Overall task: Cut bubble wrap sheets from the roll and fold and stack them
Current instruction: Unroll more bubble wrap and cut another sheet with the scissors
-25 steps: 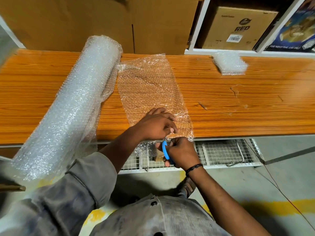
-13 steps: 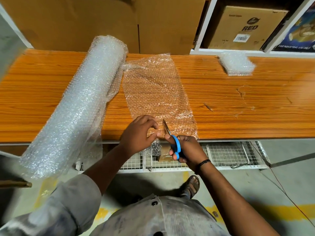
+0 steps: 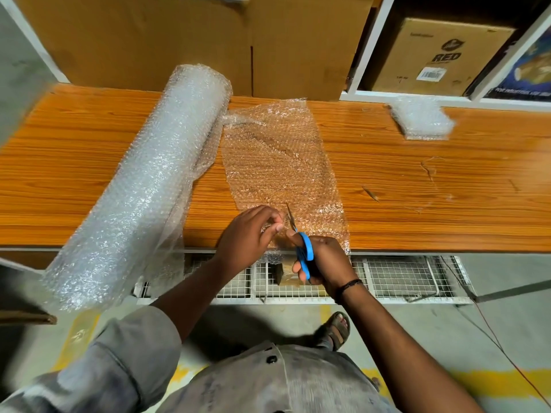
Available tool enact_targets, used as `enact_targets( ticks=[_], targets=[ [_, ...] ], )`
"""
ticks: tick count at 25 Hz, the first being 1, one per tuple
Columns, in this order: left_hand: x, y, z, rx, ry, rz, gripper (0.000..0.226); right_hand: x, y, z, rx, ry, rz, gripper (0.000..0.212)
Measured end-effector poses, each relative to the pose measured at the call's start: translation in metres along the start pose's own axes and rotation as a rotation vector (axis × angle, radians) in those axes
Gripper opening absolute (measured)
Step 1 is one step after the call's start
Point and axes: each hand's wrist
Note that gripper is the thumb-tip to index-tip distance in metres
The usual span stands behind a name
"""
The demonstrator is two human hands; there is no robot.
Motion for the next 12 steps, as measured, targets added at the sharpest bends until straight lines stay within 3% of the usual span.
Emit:
enact_targets(
  ticks=[6,12],
  targets=[
    [0.001,-0.001,-0.004,0.004,0.022,0.007,0.021,-0.007,-0.011,0.007,0.048,0.009,-0.063,0.038],
    [0.001,-0.004,-0.005,-0.026,0.023,0.017,0.018,-0.008,-0.013,0.007,0.038,0.023,-0.088,0.04]
  ],
)
Point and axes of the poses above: each hand's wrist, its own y-axis away from the middle knuckle, its own z-axis out of the palm, x = y × z, and after that the axes turned 14 degrees about x, right-handed
